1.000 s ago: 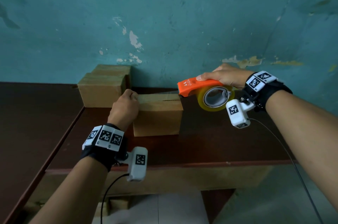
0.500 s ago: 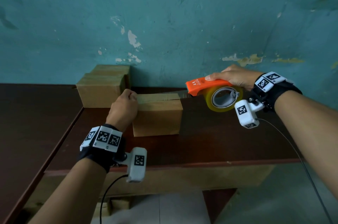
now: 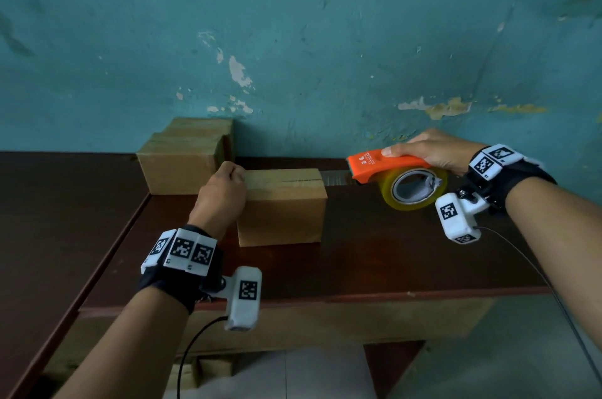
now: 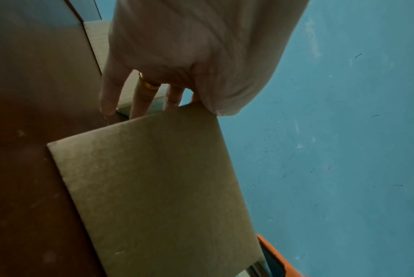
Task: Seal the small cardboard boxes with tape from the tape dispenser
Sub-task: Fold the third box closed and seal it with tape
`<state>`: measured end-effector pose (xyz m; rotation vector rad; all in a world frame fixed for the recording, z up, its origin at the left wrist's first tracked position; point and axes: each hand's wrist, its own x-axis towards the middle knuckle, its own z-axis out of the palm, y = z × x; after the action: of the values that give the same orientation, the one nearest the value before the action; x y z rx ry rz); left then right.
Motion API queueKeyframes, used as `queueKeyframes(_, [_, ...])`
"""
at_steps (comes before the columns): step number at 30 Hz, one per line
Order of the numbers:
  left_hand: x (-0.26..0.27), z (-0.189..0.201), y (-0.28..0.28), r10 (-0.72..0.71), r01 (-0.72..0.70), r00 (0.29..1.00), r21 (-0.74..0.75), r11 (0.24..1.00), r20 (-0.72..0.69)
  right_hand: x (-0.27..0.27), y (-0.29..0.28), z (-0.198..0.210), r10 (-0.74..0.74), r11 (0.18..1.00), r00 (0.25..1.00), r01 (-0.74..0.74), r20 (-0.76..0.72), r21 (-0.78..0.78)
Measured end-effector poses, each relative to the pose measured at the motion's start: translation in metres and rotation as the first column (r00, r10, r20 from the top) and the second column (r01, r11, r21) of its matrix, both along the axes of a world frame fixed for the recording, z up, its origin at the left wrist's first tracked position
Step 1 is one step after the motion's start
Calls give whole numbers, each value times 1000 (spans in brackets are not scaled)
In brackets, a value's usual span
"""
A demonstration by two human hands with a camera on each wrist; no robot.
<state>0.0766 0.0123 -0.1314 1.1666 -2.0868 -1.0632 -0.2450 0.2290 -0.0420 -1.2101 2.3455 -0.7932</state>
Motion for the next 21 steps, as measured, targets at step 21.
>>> queueKeyframes(21, [1, 3, 7, 23, -23, 999, 3, 1000, -22, 22, -10, -45, 86, 995, 996, -86, 7, 47])
